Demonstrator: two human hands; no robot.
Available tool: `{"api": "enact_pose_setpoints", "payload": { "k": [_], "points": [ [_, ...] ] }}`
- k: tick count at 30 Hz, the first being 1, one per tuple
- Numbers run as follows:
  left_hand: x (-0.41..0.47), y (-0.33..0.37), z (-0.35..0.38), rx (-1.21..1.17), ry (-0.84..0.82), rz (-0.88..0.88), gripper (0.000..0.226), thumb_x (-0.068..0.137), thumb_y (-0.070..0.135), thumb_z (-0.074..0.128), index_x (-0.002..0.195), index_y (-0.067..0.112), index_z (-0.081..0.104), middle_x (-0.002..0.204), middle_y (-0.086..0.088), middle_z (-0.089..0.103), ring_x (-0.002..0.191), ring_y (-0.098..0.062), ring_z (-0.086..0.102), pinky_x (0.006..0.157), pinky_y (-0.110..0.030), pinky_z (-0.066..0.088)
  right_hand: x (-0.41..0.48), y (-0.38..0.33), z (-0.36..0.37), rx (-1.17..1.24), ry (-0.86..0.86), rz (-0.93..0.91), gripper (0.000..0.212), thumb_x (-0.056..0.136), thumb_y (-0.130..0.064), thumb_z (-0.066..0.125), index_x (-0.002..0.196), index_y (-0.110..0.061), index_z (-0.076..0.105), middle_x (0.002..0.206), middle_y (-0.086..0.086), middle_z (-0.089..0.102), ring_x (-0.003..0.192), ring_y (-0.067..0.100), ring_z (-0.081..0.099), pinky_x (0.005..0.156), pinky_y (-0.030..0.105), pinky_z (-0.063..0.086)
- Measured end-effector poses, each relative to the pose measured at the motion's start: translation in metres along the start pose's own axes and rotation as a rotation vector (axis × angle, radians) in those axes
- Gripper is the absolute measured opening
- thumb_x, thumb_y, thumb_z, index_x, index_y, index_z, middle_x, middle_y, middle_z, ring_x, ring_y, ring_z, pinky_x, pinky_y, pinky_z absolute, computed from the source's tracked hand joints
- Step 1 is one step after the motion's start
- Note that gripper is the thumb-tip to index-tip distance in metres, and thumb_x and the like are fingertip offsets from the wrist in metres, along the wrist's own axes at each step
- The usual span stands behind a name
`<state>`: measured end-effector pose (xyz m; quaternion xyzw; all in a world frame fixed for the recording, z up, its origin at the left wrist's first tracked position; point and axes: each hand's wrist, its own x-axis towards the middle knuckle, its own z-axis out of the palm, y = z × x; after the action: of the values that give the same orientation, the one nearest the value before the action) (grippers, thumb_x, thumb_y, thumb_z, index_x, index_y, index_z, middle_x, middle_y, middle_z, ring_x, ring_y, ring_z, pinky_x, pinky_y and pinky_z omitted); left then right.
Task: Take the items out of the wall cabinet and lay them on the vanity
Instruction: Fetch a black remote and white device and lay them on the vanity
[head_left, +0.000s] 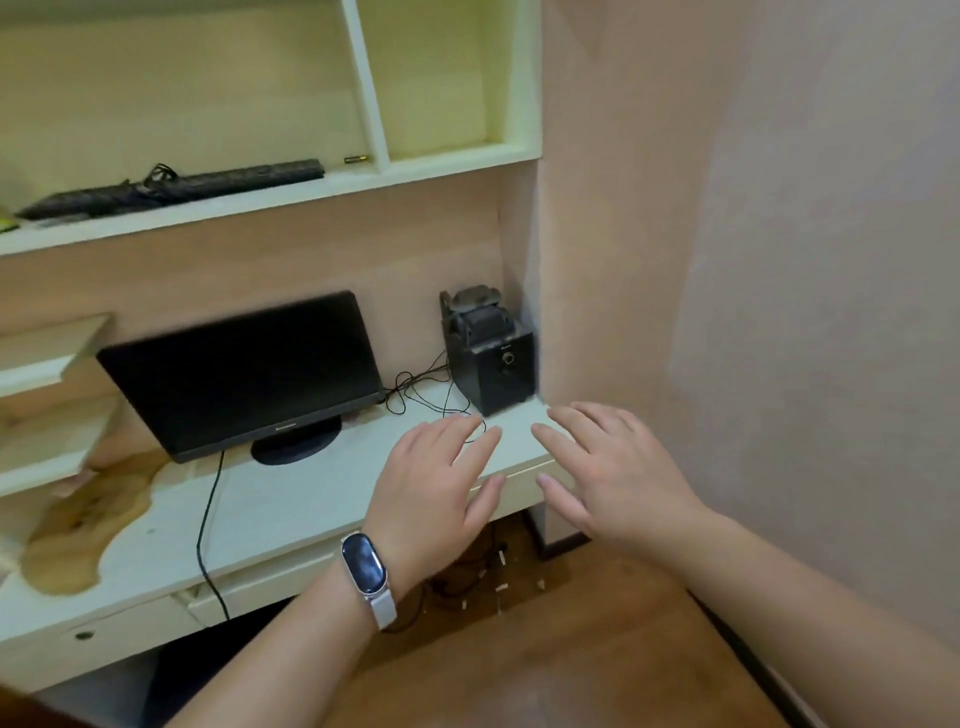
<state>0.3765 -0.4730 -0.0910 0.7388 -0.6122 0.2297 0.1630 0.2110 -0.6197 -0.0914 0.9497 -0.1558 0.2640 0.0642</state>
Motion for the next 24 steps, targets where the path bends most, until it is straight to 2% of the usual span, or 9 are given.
{"api": "enact_pose_setpoints", "payload": {
  "k": [6,14,19,24],
  "points": [
    [0.058,-0.075,0.032,-0.014,0.059,0.038,0.044,0.093,0.043,0.048,0.127,0.019,0.062,0.129,-0.003,0.062,0.121,-0.022,0.055,0.103,-0.039,0.039,0.088,0.013,0.033,-0.081,-0.014,0.023,0.050,0.092,-0.047,0.044,0.128,-0.017,0.062,0.128,0.005,0.063,0.119,0.027,0.055,0.099,0.041,0.043],
    [0.147,-0.186,0.066,-0.046,0.222,0.113,0.040,0.089,0.038,0.058,0.121,0.016,0.065,0.124,-0.005,0.064,0.116,-0.027,0.058,0.098,-0.044,0.043,0.212,0.035,0.067,-0.190,0.105,0.049,0.047,0.090,-0.044,0.047,0.121,-0.013,0.065,0.120,0.008,0.065,0.110,0.029,0.058,0.088,0.041,0.045],
    [0.194,-0.224,0.076,-0.028,0.249,0.157,0.041,0.088,0.037,0.057,0.122,0.016,0.064,0.126,-0.005,0.063,0.118,-0.029,0.056,0.099,-0.046,0.043,0.267,0.049,0.077,-0.222,0.182,0.041,0.045,0.088,-0.043,0.050,0.118,-0.013,0.065,0.119,0.007,0.064,0.108,0.029,0.057,0.083,0.040,0.045],
    [0.242,-0.247,0.072,-0.009,0.302,0.170,0.040,0.087,0.037,0.058,0.121,0.016,0.065,0.125,-0.005,0.063,0.118,-0.029,0.056,0.098,-0.045,0.043,0.313,0.070,0.073,-0.244,0.225,0.059,0.045,0.089,-0.043,0.049,0.119,-0.014,0.065,0.122,0.007,0.064,0.111,0.030,0.058,0.086,0.039,0.044]
  ]
}}
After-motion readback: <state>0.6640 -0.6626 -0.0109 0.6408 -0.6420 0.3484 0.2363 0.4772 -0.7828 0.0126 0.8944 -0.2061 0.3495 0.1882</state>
